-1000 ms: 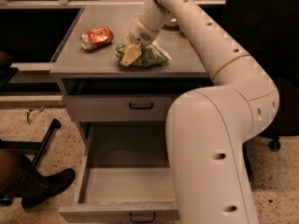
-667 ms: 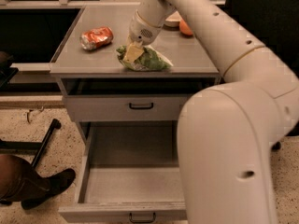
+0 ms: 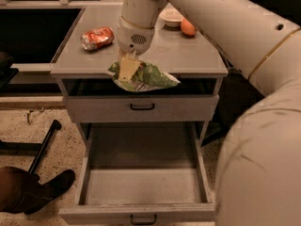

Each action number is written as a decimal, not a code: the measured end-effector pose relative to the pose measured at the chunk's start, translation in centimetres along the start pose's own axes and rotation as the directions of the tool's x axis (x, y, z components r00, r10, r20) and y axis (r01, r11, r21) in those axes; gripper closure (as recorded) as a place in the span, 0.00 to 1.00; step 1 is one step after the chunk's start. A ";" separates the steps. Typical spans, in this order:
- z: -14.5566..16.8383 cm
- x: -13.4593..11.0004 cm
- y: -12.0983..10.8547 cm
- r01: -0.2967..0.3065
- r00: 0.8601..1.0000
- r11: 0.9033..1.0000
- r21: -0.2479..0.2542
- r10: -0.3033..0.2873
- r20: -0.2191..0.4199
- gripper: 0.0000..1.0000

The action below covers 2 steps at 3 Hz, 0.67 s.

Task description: Place green jalapeno chip bag into middle drawer

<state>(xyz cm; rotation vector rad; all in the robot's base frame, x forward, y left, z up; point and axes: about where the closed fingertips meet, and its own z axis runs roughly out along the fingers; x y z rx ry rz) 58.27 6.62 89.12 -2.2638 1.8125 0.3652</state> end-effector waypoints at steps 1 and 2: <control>2.4 -1.0 5.2 0.039 0.999 0.997 -0.069 -0.039 -0.010 1.00; 2.4 -1.1 5.1 0.039 0.999 0.997 -0.065 -0.040 -0.007 1.00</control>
Offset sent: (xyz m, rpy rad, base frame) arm -0.0425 0.0044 -0.0073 -0.0100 0.0304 0.0467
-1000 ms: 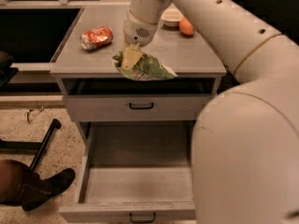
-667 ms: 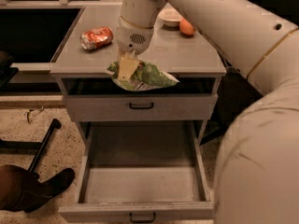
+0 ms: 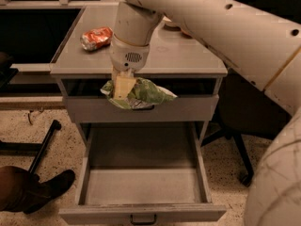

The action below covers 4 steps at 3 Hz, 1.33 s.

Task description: Place green jalapeno chip bag into middle drawer

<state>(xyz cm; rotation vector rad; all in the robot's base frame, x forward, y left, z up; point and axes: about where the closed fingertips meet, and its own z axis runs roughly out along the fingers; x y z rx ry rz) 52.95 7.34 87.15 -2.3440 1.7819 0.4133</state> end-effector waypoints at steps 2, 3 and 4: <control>3.6 1.9 1.8 -0.057 0.996 0.998 0.020 0.056 0.063 1.00; 11.4 4.5 4.4 -0.123 0.980 0.992 -0.037 0.127 0.156 1.00; 21.7 5.5 7.6 -0.155 0.948 0.976 -0.150 0.190 0.254 1.00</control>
Offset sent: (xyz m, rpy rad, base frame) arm -0.0751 -0.0655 -0.2009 0.0200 0.1715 -0.1851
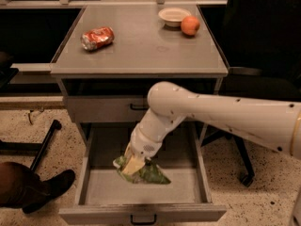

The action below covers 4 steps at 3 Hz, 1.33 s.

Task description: Place green jalapeno chip bag into middle drawer

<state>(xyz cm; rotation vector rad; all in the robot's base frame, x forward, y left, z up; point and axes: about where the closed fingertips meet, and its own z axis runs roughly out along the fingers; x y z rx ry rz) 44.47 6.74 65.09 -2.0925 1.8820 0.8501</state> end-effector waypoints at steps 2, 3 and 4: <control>2.4 0.6 -0.9 -0.020 0.999 1.000 0.020 0.020 0.028 1.00; 3.4 0.8 -1.6 -0.028 0.997 0.997 0.074 0.023 0.068 1.00; 9.8 3.2 0.9 -0.081 0.984 0.995 0.063 0.069 0.165 1.00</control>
Offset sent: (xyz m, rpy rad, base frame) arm -0.0013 0.0070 -0.0295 0.0169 0.0109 -0.0303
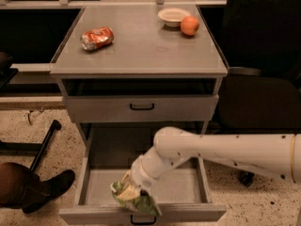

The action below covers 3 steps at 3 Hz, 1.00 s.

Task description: Place green jalapeno chip bag into middle drawer

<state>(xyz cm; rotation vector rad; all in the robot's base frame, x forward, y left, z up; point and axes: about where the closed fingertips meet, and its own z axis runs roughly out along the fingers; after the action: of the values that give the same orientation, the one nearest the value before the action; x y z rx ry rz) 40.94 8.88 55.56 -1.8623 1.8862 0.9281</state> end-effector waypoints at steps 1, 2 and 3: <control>6.0 1.4 0.1 -0.049 0.990 0.999 0.012 0.047 0.136 1.00; 8.2 1.8 -1.1 -0.098 0.978 0.995 0.035 0.090 0.188 1.00; 8.2 1.7 -1.1 -0.097 0.978 0.995 0.035 0.089 0.188 1.00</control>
Offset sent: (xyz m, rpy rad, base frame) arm -0.0149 0.0246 -0.0467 0.1032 0.0299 -0.0603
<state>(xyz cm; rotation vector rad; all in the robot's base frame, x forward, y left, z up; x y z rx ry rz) 40.13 12.96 48.21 -1.6130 1.8772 1.0433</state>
